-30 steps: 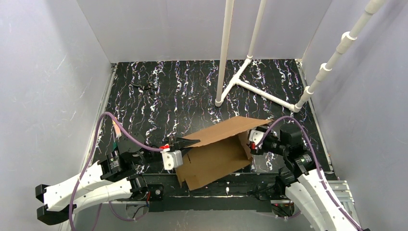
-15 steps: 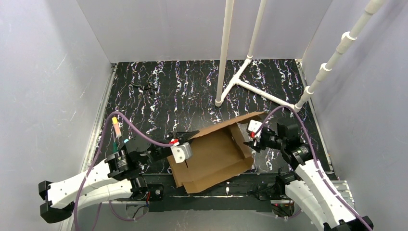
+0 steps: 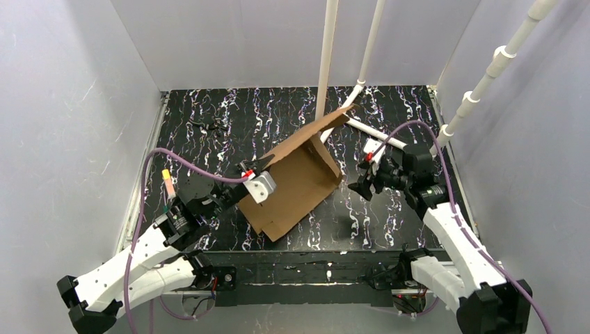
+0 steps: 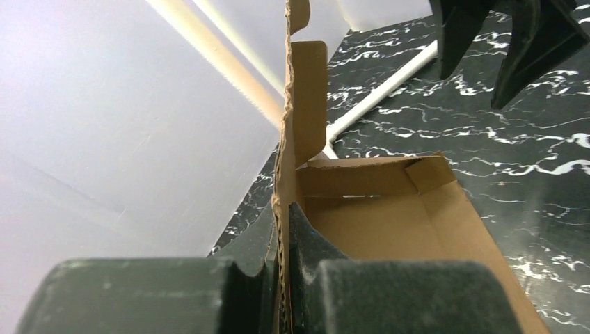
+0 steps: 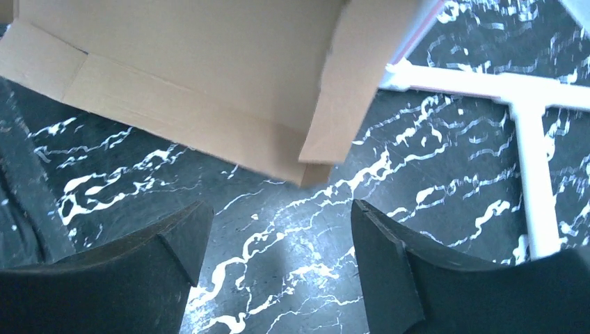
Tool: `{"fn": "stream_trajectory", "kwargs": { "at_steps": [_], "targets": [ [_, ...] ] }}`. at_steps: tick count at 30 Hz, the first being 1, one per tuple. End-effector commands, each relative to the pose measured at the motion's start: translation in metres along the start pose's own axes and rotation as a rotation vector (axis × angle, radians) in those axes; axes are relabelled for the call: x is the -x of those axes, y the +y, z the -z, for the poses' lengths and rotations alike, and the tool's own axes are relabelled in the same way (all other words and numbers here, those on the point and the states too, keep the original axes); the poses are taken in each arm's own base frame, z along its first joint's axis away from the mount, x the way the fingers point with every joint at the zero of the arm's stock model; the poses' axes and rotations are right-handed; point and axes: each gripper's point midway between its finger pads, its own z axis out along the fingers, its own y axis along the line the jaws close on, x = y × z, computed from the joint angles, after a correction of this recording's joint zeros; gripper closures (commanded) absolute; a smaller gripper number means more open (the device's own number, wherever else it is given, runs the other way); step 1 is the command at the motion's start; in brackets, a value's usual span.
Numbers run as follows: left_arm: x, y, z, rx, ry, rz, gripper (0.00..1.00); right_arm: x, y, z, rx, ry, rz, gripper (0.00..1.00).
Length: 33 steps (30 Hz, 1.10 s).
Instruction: Fold the paper box
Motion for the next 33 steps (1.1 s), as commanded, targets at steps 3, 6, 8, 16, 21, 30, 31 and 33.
{"fn": "stream_trajectory", "kwargs": {
  "at_steps": [3,6,8,16,21,30,31,33],
  "targets": [
    [0.019,0.022,-0.001,0.028,-0.11,-0.025,1.0,-0.01,-0.049,-0.012,-0.112,0.002,-0.253,0.25],
    [0.028,0.024,-0.001,0.014,-0.159,-0.063,1.0,-0.017,-0.069,-0.029,-0.125,-0.065,-0.399,0.26],
    [0.036,0.026,-0.001,0.004,-0.186,-0.08,1.0,-0.014,-0.08,-0.038,-0.123,-0.122,-0.404,0.25],
    [0.061,0.034,-0.006,-0.02,-0.258,-0.138,1.0,0.0,-0.102,-0.08,0.014,-0.265,-0.419,0.21],
    [0.07,0.033,-0.014,-0.048,-0.296,-0.135,1.0,-0.002,-0.087,-0.108,0.099,-0.254,-0.432,0.21],
    [0.058,0.019,-0.011,-0.064,-0.305,-0.143,1.0,-0.009,-0.074,-0.091,0.078,-0.264,-0.406,0.17],
    [0.056,0.017,-0.009,-0.061,-0.307,-0.137,1.0,-0.011,-0.073,-0.089,0.073,-0.265,-0.401,0.17],
    [0.053,0.012,-0.002,-0.056,-0.32,-0.121,1.0,-0.014,-0.067,-0.082,0.086,-0.278,-0.38,0.18]
  ]
}}
